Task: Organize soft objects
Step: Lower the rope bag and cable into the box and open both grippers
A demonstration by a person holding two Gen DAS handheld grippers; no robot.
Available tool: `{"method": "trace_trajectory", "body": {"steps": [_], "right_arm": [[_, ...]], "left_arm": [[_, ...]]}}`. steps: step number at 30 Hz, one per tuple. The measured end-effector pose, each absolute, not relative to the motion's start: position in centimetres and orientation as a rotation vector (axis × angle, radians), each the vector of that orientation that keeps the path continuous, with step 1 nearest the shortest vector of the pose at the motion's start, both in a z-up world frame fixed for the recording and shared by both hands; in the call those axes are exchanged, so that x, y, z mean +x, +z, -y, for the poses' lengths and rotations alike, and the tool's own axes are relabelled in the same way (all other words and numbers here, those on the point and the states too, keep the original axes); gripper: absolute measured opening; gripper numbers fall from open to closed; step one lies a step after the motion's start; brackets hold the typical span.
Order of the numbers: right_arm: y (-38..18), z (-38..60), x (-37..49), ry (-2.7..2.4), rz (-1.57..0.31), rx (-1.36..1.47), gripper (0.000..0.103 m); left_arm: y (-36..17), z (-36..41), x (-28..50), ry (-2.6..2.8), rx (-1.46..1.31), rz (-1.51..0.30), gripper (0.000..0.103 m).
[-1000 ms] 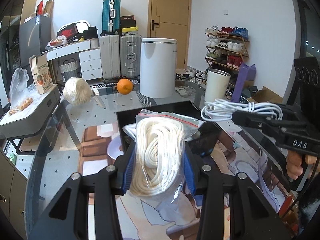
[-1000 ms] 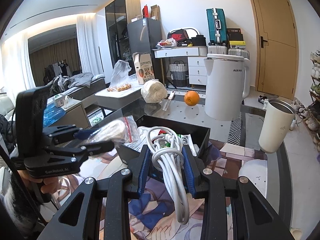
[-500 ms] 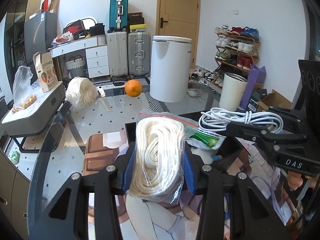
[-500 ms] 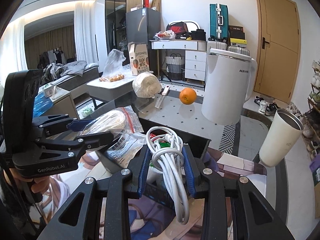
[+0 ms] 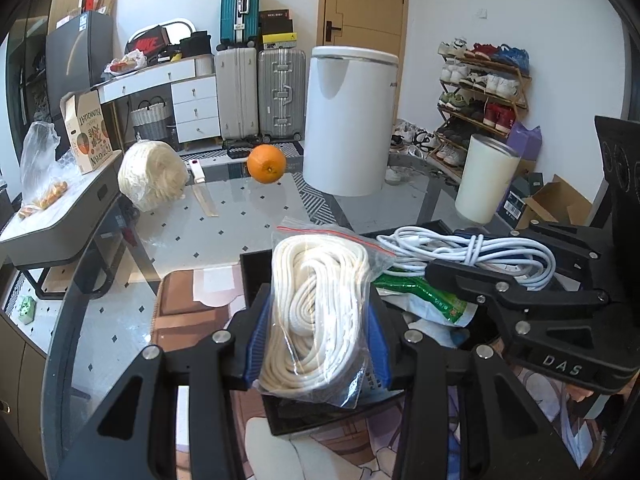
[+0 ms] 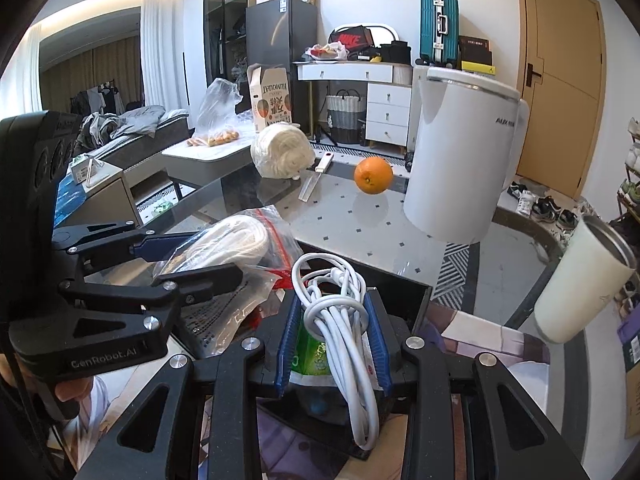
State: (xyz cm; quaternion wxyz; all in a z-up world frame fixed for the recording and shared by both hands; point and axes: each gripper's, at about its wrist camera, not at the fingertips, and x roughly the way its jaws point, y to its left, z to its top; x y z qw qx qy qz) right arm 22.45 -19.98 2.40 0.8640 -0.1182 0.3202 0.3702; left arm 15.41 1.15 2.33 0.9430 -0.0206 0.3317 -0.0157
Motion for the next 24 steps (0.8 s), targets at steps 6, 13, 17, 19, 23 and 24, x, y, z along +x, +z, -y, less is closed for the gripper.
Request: {"method": "trace_trajectory", "body": {"steps": [6,13,17,19,23,24], "right_arm": [[1.5,19.2,23.1,0.776,-0.697,-0.258,0.032],[1.4,19.2,23.4,0.780,-0.710,-0.273,0.033],[2.0,19.8,22.8,0.790,-0.693,-0.265,0.043],[2.6,20.6,22.3,0.783,-0.670,-0.254,0.052],[3.7,22.3,21.3,0.767,-0.635,-0.226,0.056],[3.8,22.7,21.1,0.765,-0.629,-0.220,0.058]], "left_arm": [[1.9,-0.4,16.0,-0.052,-0.018,-0.695,0.041],[1.3,-0.3,16.3,-0.068,-0.021,-0.709,0.043],[1.5,-0.4,15.8,-0.081,-0.025,-0.707,0.053],[1.8,-0.6,15.3,-0.087,-0.033,-0.694,0.061],[2.4,-0.7,13.9,-0.076,-0.031,-0.640,0.081],[2.7,-0.7,13.4,-0.078,-0.033,-0.622,0.086]]}}
